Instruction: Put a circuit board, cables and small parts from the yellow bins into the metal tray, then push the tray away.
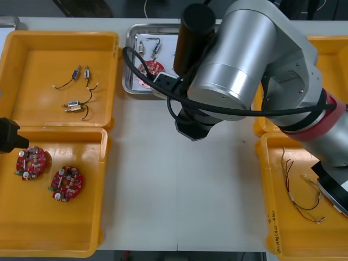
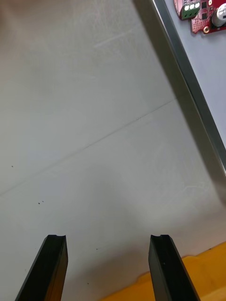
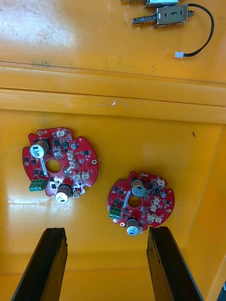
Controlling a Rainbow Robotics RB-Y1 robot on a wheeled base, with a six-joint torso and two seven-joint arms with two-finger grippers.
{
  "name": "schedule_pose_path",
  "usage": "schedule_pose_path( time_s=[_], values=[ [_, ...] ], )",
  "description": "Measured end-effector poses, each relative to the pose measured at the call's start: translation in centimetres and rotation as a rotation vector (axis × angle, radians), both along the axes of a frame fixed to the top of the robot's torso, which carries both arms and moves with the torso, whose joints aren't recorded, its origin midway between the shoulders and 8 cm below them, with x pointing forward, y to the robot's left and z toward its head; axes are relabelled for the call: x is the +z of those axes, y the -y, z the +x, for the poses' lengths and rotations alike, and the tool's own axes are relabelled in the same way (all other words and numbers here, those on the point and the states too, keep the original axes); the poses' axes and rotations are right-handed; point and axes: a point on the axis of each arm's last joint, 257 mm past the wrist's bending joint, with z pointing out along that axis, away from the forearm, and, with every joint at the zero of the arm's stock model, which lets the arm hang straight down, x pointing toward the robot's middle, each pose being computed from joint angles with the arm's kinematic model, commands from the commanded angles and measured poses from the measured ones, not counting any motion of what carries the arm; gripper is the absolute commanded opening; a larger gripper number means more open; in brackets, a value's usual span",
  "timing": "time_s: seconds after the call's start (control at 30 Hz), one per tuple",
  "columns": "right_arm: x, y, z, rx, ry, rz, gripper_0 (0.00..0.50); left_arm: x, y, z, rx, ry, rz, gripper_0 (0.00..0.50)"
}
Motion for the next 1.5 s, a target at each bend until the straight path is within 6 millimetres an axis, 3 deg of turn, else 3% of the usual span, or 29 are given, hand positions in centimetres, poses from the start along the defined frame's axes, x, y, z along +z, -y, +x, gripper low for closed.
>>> schedule_pose_path(
  time_s=[0.17, 0.43, 0.97, 1.23, 1.5],
  values=[
    [0.8, 0.8, -0.7, -0.078, -0.001, 0.143, 0.5, 0.0, 0.0, 0.0, 0.0, 0.0, 0.0, 0.5],
    [2.2, 4.8, -0.3, -0.214, 0.053, 0.294, 0.5, 0.0, 0.0, 0.0, 0.0, 0.0, 0.0, 0.5],
    [3.3, 16.1, 0.6, -0.541, 0.105, 0.472, 0.5, 0.0, 0.0, 0.0, 0.0, 0.001, 0.0, 0.5],
    [1.7, 23.3, -1.1, -0.689, 0.093, 0.467, 0.5, 0.0, 0.0, 0.0, -0.001, 0.001, 0.0, 0.5],
    [0.6, 28.7, -3.7, -0.79, 0.062, 0.464, 0.5, 0.0, 0.0, 0.0, -0.001, 0.001, 0.0, 0.5]
  ],
)
